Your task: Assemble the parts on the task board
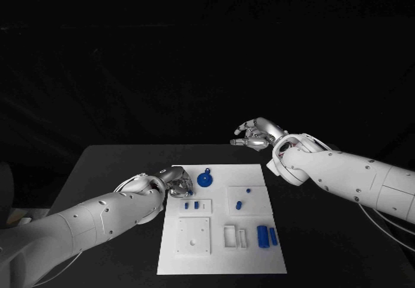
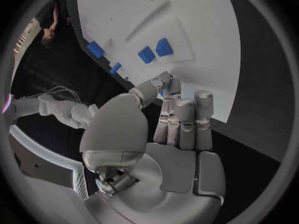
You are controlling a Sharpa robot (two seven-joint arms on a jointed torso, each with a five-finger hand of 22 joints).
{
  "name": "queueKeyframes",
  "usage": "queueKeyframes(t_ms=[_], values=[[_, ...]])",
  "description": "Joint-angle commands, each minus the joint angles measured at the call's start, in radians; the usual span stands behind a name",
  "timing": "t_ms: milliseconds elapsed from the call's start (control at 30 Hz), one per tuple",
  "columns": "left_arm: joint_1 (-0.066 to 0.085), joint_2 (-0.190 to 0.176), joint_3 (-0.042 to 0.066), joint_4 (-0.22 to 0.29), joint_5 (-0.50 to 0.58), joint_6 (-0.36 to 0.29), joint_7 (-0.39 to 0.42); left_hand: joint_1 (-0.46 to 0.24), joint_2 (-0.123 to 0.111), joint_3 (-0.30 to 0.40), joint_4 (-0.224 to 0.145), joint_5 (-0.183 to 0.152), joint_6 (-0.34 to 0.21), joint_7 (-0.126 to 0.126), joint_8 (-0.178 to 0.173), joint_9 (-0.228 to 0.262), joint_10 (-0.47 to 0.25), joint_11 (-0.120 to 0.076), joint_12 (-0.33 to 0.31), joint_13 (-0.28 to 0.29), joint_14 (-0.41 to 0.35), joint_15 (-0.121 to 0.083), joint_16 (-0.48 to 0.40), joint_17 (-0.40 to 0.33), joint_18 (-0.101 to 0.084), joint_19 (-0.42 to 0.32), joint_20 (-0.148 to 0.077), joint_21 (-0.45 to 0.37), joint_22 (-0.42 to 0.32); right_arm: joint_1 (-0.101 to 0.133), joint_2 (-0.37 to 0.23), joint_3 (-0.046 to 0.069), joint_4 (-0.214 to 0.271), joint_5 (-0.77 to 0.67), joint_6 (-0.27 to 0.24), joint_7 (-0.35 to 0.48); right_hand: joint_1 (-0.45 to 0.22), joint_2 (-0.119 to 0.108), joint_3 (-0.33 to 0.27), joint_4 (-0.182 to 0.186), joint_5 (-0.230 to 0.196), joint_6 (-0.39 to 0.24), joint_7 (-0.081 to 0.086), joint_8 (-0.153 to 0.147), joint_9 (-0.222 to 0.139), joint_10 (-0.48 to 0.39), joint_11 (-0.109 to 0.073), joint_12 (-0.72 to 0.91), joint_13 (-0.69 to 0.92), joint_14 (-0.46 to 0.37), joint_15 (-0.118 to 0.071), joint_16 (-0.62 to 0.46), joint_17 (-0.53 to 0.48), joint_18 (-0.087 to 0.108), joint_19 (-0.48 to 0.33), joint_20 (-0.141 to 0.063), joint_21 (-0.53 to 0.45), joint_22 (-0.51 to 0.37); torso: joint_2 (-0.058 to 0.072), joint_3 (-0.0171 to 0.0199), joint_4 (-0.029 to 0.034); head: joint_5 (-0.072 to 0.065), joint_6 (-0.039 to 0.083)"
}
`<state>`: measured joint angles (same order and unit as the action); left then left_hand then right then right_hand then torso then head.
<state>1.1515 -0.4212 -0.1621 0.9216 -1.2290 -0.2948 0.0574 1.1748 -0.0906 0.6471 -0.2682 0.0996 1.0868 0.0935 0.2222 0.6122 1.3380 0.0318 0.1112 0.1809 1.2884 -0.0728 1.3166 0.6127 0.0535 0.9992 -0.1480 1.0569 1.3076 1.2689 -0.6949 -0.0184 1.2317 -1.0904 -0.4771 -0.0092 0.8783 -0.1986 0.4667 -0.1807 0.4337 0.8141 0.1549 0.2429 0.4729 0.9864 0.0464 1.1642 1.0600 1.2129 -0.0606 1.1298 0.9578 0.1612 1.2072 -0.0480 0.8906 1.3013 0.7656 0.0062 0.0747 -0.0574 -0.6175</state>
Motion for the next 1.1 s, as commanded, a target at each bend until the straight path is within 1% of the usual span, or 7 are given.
queueKeyframes(t_ms=[33,267,367,767,833,933,1100], values=[[0.0,0.004,0.0,-0.004,-0.004,-0.002,0.002,0.001,0.008,0.006,-0.002,0.004,0.006,0.0,0.007,0.002,0.009,0.0,0.0,0.001,0.002,-0.009,0.003,-0.001,0.083,0.002,-0.023,0.005,0.011,0.0,0.001,0.0,0.001,-0.009,0.01,0.007,0.001,0.011,0.0,0.0,-0.004,0.002,0.007,0.004,-0.001,-0.007,0.002,0.005,-0.002,0.005,-0.002,-0.003,-0.001,0.101,0.0,-0.01,-0.006,0.001,0.0,0.0002,0.0004,-0.001,0.001],[0.0,0.012,0.001,-0.011,-0.005,-0.007,0.004,0.001,0.008,0.007,-0.002,0.004,0.006,0.0,0.007,0.002,0.009,0.0,-0.001,0.001,0.002,-0.009,0.004,-0.001,0.082,0.003,-0.023,0.005,0.011,0.0,0.002,0.0,0.001,-0.009,0.01,0.007,0.001,0.012,0.0,0.0,-0.004,0.003,0.007,0.004,-0.001,-0.007,0.002,0.006,-0.002,0.005,-0.002,-0.003,-0.001,0.101,0.0,-0.01,-0.006,0.002,0.0,-0.0006,-0.0002,-0.002,0.001],[0.0,0.015,0.001,-0.014,-0.005,-0.005,0.005,0.001,0.009,0.007,-0.003,0.005,0.006,0.0,0.007,0.001,0.01,0.0,-0.001,0.001,0.002,-0.009,0.004,-0.001,0.082,0.003,-0.024,0.005,0.011,0.0,0.003,0.0,0.001,-0.009,0.01,0.007,0.002,0.012,-0.001,0.0,-0.004,0.003,0.007,0.004,-0.001,-0.007,0.002,0.006,-0.002,0.005,-0.002,-0.003,-0.001,0.101,0.0,-0.01,-0.006,0.002,0.0,0.0001,-0.0008,-0.001,0.004],[-0.004,0.035,0.0,-0.024,-0.005,-0.001,0.006,0.0,0.009,0.007,-0.003,0.005,0.005,0.0,0.008,0.001,0.01,0.0,-0.001,0.001,0.002,-0.009,0.004,-0.002,0.082,0.003,-0.024,0.005,0.01,0.0,0.003,0.0,0.001,-0.011,0.01,0.006,0.002,0.012,-0.001,-0.001,-0.005,0.003,0.007,0.005,-0.001,-0.007,0.002,0.007,-0.003,0.005,-0.002,-0.003,-0.001,0.101,0.0,-0.01,-0.007,0.002,0.002,0.0006,-0.0003,-0.004,0.001],[-0.005,0.037,-0.004,-0.026,-0.005,0.003,0.006,0.0,0.009,0.007,-0.003,0.005,0.005,0.0,0.008,0.001,0.01,0.0,-0.001,0.001,0.002,-0.009,0.004,-0.002,0.082,0.003,-0.024,0.005,0.01,0.0,0.004,0.0,0.001,-0.011,0.01,0.006,0.002,0.012,-0.001,-0.001,-0.005,0.003,0.007,0.005,-0.001,-0.007,0.002,0.007,-0.003,0.005,-0.002,-0.003,-0.001,0.101,0.0,-0.01,-0.007,0.002,0.002,0.0003,-0.0003,-0.004,-0.003],[-0.005,0.04,-0.009,-0.028,-0.005,0.002,0.006,0.0,0.009,0.007,-0.003,0.005,0.005,0.0,0.008,0.001,0.01,0.0,-0.002,0.001,0.002,-0.009,0.004,-0.002,0.082,0.003,-0.024,0.005,0.01,0.0,0.004,0.0,0.001,-0.011,0.01,0.006,0.002,0.012,-0.001,-0.001,-0.005,0.003,0.007,0.005,-0.001,-0.007,0.002,0.007,-0.003,0.005,-0.002,-0.003,-0.001,0.101,0.0,-0.01,-0.007,0.002,0.0,0.0005,-0.0006,-0.005,-0.002],[-0.006,0.042,-0.013,-0.033,-0.007,0.009,0.004,0.0,0.009,0.007,-0.003,0.005,0.005,0.001,0.008,0.001,0.01,0.0,-0.002,0.001,0.002,-0.009,0.004,-0.002,0.082,0.004,-0.024,0.005,0.01,0.0,0.004,0.0,0.002,-0.011,0.01,0.006,0.001,0.012,-0.001,-0.001,-0.005,0.003,0.007,0.005,-0.001,-0.007,0.002,0.007,-0.004,0.005,-0.002,-0.003,-0.001,0.101,0.0,-0.01,-0.007,0.002,0.001,0.0006,0.0002,-0.007,-0.004]])
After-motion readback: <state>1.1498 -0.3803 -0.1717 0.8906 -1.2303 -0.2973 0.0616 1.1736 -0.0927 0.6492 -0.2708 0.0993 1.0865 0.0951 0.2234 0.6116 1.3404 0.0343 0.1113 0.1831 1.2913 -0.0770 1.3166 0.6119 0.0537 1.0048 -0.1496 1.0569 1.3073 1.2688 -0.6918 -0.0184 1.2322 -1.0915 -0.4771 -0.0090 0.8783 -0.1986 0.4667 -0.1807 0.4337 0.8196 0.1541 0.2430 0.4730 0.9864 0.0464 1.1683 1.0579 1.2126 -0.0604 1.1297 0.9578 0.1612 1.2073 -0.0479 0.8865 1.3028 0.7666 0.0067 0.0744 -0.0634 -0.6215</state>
